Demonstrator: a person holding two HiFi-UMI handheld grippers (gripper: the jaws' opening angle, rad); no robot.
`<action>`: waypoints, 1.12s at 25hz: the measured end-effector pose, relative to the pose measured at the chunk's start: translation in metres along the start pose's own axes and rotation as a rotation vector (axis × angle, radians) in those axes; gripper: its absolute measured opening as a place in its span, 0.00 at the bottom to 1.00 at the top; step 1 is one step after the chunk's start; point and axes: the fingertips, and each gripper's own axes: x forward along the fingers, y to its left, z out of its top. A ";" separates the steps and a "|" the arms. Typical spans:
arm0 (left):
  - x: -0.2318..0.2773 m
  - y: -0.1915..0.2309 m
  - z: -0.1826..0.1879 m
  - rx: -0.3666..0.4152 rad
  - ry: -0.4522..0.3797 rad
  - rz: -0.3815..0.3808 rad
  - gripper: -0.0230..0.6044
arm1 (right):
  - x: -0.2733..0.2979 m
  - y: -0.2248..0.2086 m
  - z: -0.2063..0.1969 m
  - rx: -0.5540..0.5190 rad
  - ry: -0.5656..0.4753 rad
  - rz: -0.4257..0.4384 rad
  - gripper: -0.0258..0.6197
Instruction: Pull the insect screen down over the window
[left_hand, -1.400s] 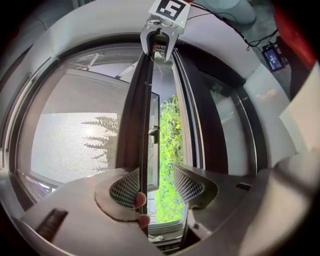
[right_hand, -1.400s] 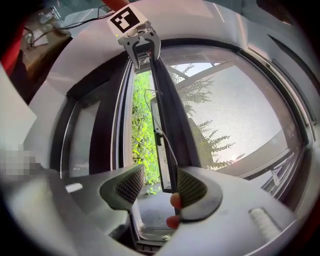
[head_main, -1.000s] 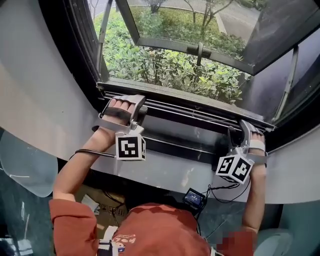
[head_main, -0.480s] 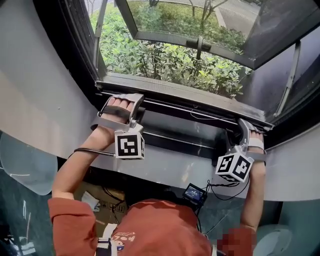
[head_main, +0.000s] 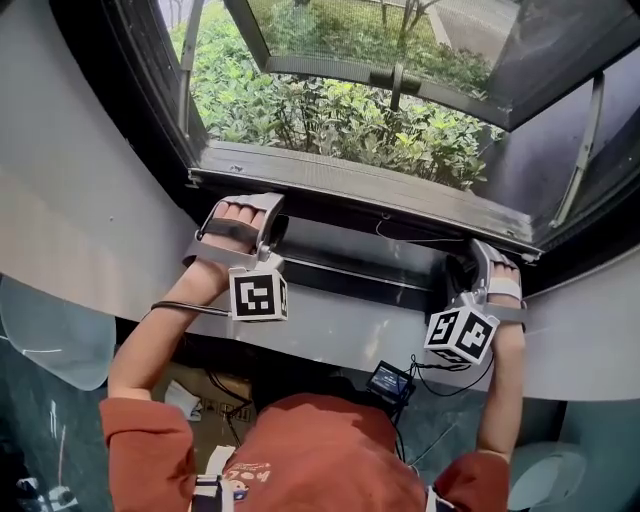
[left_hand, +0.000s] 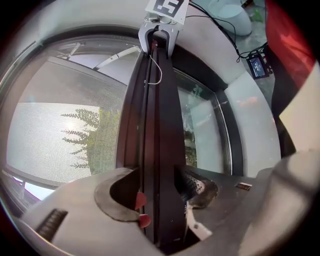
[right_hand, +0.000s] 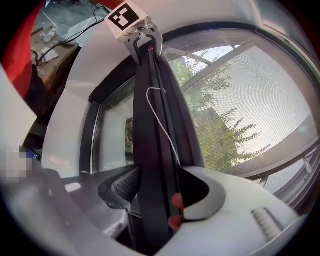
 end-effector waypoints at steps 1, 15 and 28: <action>0.000 -0.001 0.000 -0.002 -0.001 0.001 0.38 | 0.000 0.000 0.000 0.003 -0.003 -0.002 0.42; 0.003 -0.001 0.001 -0.010 0.006 -0.015 0.37 | 0.003 0.000 0.000 0.049 0.001 0.039 0.42; 0.007 0.005 0.004 -0.031 -0.031 -0.005 0.33 | 0.002 0.003 -0.002 0.087 0.033 0.068 0.42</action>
